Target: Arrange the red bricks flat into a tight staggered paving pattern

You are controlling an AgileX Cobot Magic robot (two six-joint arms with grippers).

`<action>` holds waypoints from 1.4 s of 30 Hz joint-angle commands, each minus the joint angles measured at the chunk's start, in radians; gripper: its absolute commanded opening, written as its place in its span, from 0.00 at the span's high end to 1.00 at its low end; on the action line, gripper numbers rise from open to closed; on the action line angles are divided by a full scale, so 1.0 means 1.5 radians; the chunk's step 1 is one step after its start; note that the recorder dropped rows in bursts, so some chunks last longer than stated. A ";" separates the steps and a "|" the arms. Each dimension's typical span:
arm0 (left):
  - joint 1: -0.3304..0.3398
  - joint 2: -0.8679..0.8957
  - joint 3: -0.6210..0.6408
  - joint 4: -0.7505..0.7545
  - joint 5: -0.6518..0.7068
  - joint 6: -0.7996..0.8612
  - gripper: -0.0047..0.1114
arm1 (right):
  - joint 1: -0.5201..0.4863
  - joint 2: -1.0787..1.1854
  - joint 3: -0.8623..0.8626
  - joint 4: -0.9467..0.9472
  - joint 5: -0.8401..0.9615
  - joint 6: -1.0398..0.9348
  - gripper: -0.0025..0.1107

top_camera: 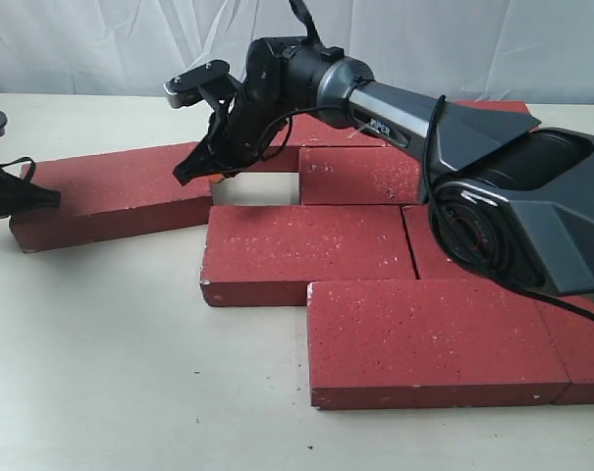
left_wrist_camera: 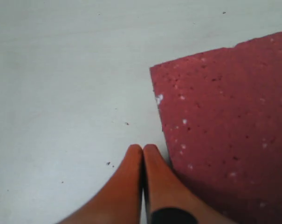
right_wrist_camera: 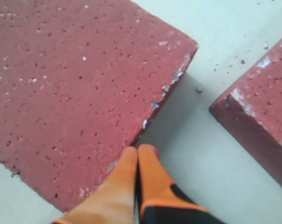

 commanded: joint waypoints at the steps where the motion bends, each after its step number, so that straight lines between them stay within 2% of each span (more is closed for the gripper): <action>1: -0.005 0.001 -0.002 0.006 -0.001 -0.006 0.96 | -0.002 -0.010 -0.004 0.024 0.023 -0.030 0.99; 5: -0.005 0.001 -0.002 0.006 -0.004 -0.006 0.96 | -0.002 -0.018 -0.004 0.020 0.064 -0.044 0.99; 15: -0.005 0.001 -0.002 0.018 -0.014 -0.006 0.96 | -0.002 -0.052 -0.004 0.003 0.068 -0.044 0.99; 18: -0.006 0.001 -0.002 0.018 -0.016 -0.007 0.96 | -0.002 -0.055 -0.004 -0.035 0.078 -0.044 0.99; 25: -0.045 0.001 -0.004 0.021 -0.037 -0.012 0.96 | -0.002 -0.055 -0.004 -0.047 0.096 -0.041 0.99; 37: -0.044 0.001 -0.004 0.021 -0.050 -0.011 0.96 | -0.002 -0.055 -0.004 0.084 0.171 -0.105 0.99; 40: -0.031 0.001 -0.004 0.021 -0.055 -0.009 0.96 | 0.008 -0.055 -0.004 0.167 0.234 -0.183 0.99; 42: -0.018 0.001 -0.004 0.021 -0.063 -0.009 0.96 | 0.026 -0.055 -0.004 0.182 0.234 -0.224 0.99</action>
